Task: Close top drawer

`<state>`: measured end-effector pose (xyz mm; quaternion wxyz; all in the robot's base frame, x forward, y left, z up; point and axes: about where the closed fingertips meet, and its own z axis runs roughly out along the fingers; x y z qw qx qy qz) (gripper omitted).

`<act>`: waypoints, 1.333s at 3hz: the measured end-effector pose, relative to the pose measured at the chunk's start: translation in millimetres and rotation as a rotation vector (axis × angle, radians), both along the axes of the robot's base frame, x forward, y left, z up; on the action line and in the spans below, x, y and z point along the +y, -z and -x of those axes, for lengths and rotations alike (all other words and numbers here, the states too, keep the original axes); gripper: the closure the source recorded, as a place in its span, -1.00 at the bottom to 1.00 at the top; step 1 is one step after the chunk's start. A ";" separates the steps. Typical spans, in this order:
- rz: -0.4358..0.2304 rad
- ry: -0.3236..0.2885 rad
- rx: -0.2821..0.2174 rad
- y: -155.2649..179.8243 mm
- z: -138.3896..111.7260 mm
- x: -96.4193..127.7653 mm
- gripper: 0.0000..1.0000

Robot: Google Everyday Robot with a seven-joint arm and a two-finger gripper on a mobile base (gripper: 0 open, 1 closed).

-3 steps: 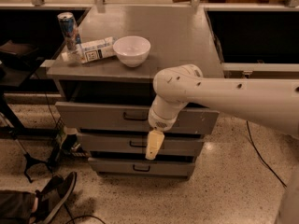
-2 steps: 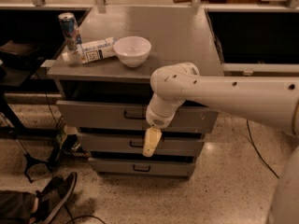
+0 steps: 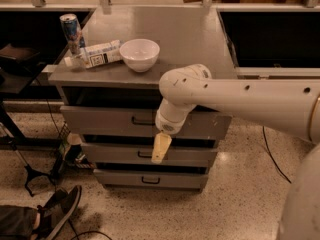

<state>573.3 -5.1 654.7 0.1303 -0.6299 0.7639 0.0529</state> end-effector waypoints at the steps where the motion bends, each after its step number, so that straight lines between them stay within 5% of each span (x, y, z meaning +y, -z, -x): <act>1: 0.020 0.061 -0.019 -1.1 -13.9 -11.2 -1.00; 4: 0.029 0.140 -0.014 2.5 -17.7 -31.8 -1.00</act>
Offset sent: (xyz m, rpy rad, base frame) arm 0.0373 -0.0383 -0.0003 -0.0575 -0.0335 -0.2044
